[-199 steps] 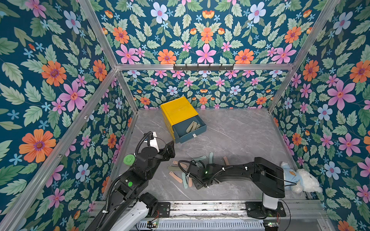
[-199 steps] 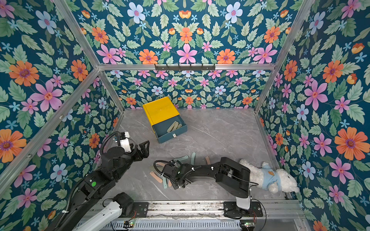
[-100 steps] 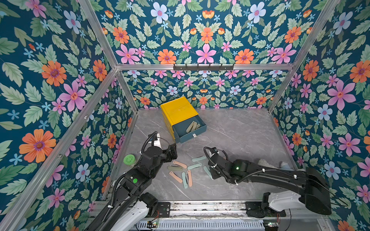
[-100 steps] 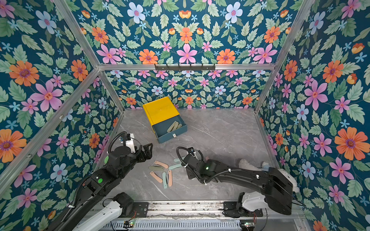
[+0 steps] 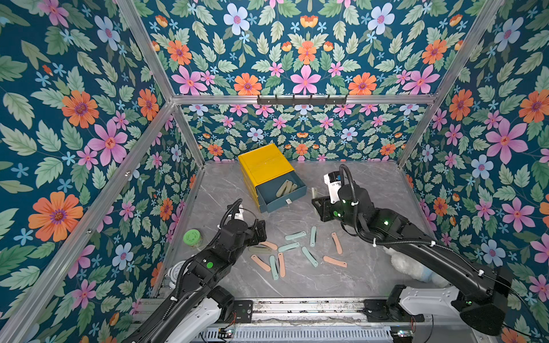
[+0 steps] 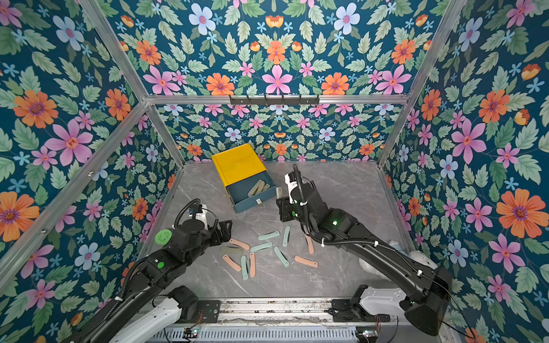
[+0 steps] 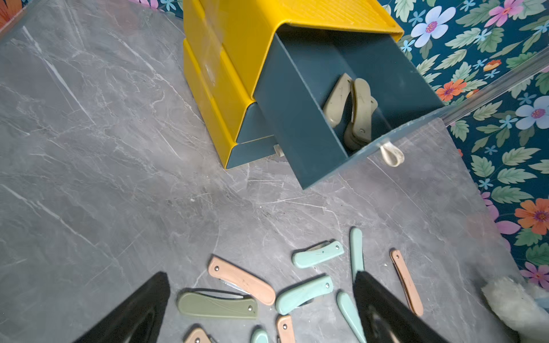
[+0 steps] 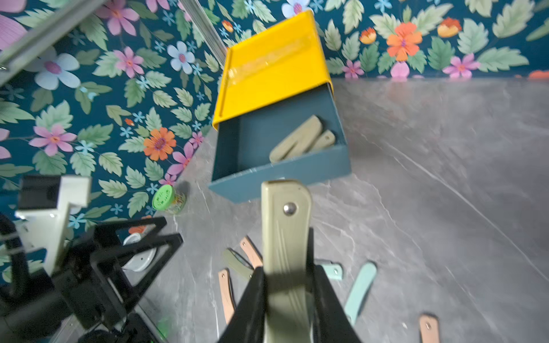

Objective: Place the fruit knives into the drawer by color
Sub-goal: Pick up the fruit knife from the center of the board, then place the fruit knife in the drawer.

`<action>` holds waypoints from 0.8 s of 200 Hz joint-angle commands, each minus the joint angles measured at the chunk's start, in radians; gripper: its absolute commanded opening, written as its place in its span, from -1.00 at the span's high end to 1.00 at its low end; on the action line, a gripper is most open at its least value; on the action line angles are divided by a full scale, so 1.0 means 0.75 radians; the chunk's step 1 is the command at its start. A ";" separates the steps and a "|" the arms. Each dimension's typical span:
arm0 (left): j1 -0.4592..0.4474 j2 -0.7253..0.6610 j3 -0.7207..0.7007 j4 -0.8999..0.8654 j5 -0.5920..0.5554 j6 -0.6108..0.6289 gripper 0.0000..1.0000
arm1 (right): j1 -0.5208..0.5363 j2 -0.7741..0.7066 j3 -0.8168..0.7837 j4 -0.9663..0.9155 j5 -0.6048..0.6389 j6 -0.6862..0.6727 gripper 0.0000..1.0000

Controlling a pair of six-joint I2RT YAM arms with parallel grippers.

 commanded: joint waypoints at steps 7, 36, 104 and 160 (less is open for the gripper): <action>-0.001 0.007 0.000 0.026 0.010 -0.028 -0.99 | -0.073 0.203 0.204 0.124 -0.170 -0.061 0.75; -0.001 0.007 0.010 0.013 0.011 -0.028 -0.98 | -0.119 0.453 0.461 0.120 -0.233 -0.085 0.76; 0.001 0.019 0.015 0.013 0.020 -0.033 -0.98 | -0.176 0.751 0.642 0.097 -0.294 -0.054 0.73; 0.000 0.042 0.023 0.017 0.025 -0.022 -0.98 | -0.182 0.767 0.616 0.099 -0.312 -0.037 0.17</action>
